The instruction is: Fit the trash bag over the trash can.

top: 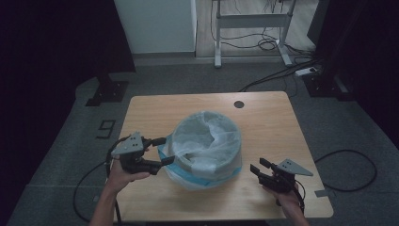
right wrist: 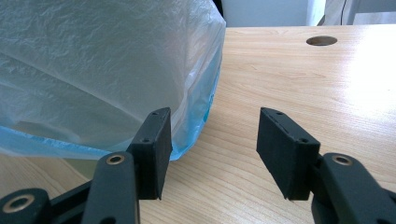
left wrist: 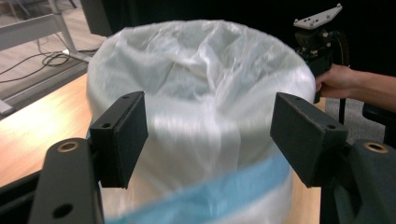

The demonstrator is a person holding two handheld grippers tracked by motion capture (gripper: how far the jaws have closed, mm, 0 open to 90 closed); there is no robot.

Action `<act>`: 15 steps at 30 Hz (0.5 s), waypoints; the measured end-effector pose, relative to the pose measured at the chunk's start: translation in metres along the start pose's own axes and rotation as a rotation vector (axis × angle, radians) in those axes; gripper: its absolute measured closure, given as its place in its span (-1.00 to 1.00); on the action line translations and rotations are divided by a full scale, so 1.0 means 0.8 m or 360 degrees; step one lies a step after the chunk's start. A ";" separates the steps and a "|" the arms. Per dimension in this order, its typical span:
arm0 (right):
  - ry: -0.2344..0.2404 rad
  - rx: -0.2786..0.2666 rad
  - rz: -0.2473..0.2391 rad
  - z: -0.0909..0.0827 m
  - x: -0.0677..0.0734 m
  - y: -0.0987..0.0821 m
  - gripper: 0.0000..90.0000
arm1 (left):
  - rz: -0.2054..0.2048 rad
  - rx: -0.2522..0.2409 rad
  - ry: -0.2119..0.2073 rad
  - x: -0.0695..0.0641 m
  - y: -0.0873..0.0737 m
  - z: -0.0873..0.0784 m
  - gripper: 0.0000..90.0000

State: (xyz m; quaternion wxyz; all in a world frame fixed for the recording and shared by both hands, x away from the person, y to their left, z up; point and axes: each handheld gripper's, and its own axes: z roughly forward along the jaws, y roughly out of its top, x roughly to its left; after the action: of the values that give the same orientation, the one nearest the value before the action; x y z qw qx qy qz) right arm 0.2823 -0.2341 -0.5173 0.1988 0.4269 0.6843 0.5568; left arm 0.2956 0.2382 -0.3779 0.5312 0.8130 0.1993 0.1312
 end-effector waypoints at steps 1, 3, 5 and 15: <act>-0.0004 0.0000 -0.0002 0.000 0.000 0.000 -0.02 | -0.0008 -0.0010 0.0016 -0.001 -0.007 -0.004 -0.39; -0.0014 0.0008 -0.0006 -0.001 -0.001 -0.002 -0.02 | -0.0032 -0.0027 0.0059 -0.004 -0.029 -0.015 -0.39; -0.0019 0.0008 -0.0005 -0.002 -0.003 -0.002 -0.02 | -0.0045 -0.0020 0.0085 -0.006 -0.042 -0.019 -0.39; -0.0027 -0.0002 -0.0010 -0.004 -0.003 -0.001 -0.02 | -0.0086 0.0002 0.0142 -0.011 -0.075 -0.027 -0.39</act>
State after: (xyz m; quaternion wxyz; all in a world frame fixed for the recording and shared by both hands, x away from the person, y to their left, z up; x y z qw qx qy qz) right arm 0.2812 -0.2382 -0.5175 0.2065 0.4293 0.6835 0.5531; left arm 0.2678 0.2731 -0.4241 0.5246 0.8010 0.2448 0.1528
